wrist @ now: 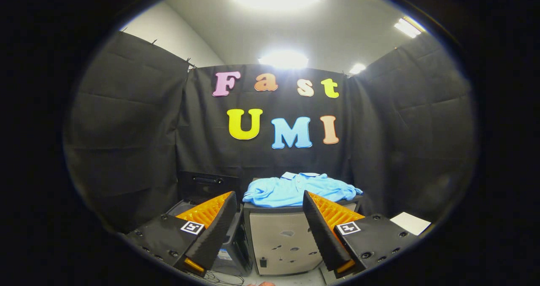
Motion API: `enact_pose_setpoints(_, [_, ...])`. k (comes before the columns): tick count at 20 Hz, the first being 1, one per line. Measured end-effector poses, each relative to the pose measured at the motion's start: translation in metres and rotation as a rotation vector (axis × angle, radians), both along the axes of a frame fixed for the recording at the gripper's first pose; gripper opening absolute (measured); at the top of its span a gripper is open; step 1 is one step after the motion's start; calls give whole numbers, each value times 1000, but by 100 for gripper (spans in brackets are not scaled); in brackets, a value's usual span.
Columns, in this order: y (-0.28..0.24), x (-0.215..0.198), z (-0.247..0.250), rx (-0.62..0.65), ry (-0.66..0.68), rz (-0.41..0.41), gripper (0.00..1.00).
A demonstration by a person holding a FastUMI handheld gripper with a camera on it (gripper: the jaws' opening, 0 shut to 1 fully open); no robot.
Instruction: Put the clothes into the washing machine and then close the washing machine lid.
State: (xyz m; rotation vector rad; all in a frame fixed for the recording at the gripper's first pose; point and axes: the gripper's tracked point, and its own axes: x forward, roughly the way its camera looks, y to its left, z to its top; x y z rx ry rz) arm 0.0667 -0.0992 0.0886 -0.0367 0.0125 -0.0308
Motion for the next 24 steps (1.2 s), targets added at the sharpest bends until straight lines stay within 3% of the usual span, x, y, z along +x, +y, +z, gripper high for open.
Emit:
enact_pose_setpoints(10, [-21,133,14,-44,69,-128,98])
enact_pose_setpoints(24, [-69,271,-32,-23,333,-307,98])
